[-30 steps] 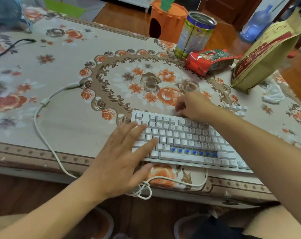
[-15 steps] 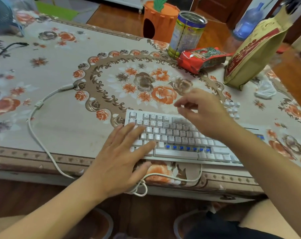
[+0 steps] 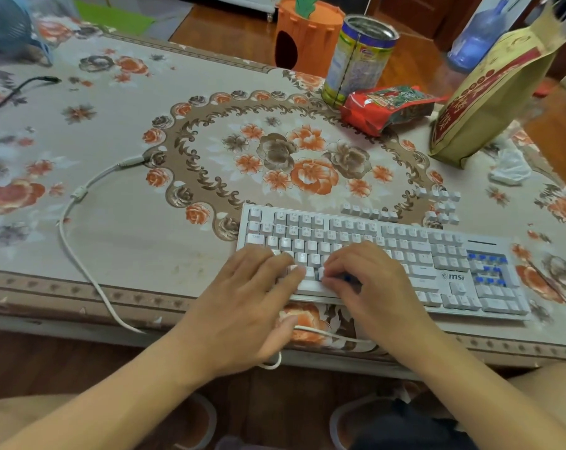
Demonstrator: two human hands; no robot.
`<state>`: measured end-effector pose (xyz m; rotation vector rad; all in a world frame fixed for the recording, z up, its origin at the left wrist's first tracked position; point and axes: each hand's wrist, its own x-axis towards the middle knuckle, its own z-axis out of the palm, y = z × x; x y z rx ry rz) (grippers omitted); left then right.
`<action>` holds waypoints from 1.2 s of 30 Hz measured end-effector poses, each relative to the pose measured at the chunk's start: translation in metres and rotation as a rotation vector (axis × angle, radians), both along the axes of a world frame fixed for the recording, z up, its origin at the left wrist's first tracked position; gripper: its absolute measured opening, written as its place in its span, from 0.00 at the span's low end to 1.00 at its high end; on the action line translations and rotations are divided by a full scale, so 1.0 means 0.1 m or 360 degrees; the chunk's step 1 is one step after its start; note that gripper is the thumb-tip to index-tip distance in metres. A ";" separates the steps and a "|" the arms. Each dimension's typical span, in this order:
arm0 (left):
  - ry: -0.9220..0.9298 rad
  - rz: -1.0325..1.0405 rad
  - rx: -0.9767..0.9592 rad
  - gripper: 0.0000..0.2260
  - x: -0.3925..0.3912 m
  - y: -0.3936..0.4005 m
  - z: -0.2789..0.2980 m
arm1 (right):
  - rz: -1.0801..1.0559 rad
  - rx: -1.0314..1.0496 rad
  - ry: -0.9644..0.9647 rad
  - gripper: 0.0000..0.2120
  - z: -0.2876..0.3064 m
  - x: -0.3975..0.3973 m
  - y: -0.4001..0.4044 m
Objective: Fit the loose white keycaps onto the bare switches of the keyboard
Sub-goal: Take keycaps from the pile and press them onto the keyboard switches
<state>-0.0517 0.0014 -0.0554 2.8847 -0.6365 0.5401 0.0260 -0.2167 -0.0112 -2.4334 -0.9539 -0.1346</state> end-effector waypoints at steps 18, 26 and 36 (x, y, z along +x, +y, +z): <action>-0.0067 -0.0051 0.0040 0.25 0.01 -0.07 0.00 | 0.0162 -0.0126 -0.0413 0.05 -0.08 -0.04 0.01; -0.0039 -0.0085 -0.0011 0.25 0.03 -0.05 -0.03 | 0.0109 -0.0286 -0.0494 0.12 -0.08 -0.06 -0.03; 0.0009 -0.0038 -0.0042 0.24 0.02 -0.10 0.01 | 0.0095 -0.0348 -0.0548 0.09 -0.16 -0.14 0.14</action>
